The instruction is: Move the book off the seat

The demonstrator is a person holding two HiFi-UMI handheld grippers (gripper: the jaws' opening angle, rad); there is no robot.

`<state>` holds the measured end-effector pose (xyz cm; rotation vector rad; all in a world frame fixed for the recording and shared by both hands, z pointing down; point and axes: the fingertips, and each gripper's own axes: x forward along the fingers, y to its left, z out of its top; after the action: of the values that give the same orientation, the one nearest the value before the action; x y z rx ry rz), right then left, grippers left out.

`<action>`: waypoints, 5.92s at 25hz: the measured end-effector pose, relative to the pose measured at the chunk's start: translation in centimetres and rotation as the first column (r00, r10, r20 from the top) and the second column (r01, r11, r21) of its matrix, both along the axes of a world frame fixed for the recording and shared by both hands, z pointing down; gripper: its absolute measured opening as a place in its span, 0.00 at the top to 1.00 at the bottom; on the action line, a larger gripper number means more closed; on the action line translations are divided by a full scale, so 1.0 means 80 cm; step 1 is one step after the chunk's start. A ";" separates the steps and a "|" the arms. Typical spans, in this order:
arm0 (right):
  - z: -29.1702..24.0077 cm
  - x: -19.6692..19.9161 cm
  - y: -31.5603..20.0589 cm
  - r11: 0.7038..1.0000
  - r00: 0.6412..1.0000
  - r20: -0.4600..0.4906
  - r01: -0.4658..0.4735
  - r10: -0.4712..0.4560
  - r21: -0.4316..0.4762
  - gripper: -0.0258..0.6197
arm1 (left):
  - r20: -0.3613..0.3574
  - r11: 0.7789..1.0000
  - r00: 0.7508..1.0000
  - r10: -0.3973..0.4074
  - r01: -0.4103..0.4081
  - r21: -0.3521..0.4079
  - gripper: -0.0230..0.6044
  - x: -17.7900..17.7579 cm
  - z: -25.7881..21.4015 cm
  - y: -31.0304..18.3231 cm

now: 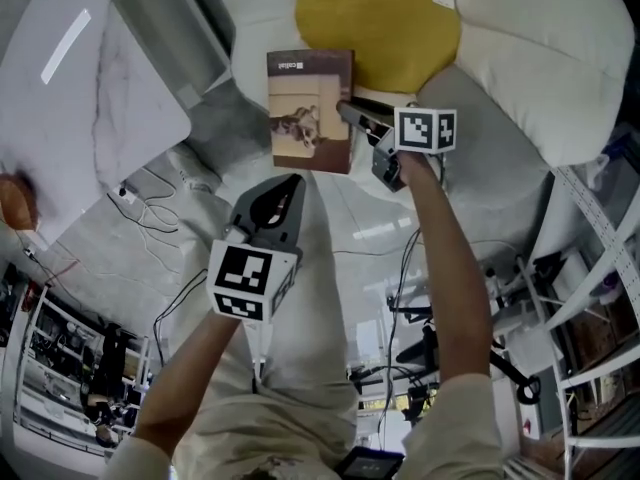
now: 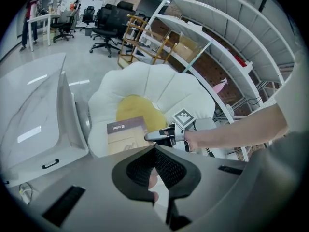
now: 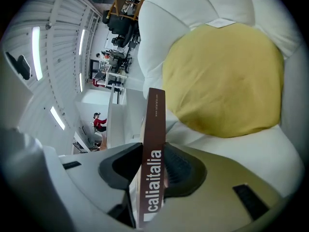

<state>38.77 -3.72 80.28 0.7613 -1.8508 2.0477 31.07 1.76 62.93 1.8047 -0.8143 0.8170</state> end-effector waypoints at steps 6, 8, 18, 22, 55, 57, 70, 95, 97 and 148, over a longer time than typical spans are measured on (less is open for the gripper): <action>-0.038 -0.006 -0.014 0.997 0.997 0.011 -0.074 0.074 0.033 0.74 | -0.011 0.999 1.000 -0.006 0.007 0.033 0.94 -0.016 -0.020 -0.002; -0.056 -0.012 -0.021 0.995 0.996 0.017 -0.094 0.093 0.046 0.74 | -0.014 0.998 1.000 -0.015 0.015 0.055 0.94 -0.025 -0.033 -0.010; -0.137 -0.028 -0.027 0.991 0.993 -0.022 -0.118 0.119 0.065 0.74 | 0.006 0.988 0.998 -0.055 0.054 0.147 0.94 -0.088 -0.102 -0.034; -0.172 -0.032 -0.035 0.989 0.992 -0.019 -0.119 0.121 0.085 0.74 | 0.007 0.984 0.996 -0.086 0.083 0.160 0.94 -0.105 -0.124 -0.039; -0.330 -0.382 -0.070 0.978 0.977 0.214 -0.067 0.024 0.197 0.74 | 0.006 0.880 0.917 -0.400 0.382 0.283 0.94 -0.409 -0.218 -0.034; -0.328 -0.409 -0.072 0.979 0.977 0.214 -0.047 0.003 0.200 0.74 | 0.005 0.870 0.906 -0.423 0.405 0.283 0.94 -0.433 -0.216 -0.032; -0.298 -0.554 -0.082 0.976 0.973 0.197 0.079 -0.120 0.202 0.74 | 0.031 0.796 0.822 -0.569 0.541 0.273 0.94 -0.569 -0.191 -0.011; -0.220 -0.749 -0.114 0.943 0.944 0.146 0.265 -0.297 0.201 0.74 | 0.017 0.651 0.667 -0.745 0.721 0.239 0.94 -0.703 -0.132 0.002; -0.212 -0.753 -0.117 0.942 0.944 0.134 0.272 -0.301 0.199 0.74 | 0.017 0.648 0.663 -0.749 0.726 0.232 0.94 -0.703 -0.127 0.002; -0.328 -0.733 -0.084 0.836 0.861 -0.280 0.492 -0.425 0.244 0.91 | -0.003 0.592 0.619 -0.786 0.754 0.285 0.94 -0.703 -0.232 0.034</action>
<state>-19.87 -10.42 54.05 0.5090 -2.0081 1.3411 -25.17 4.44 44.35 1.3718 -1.7023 0.2286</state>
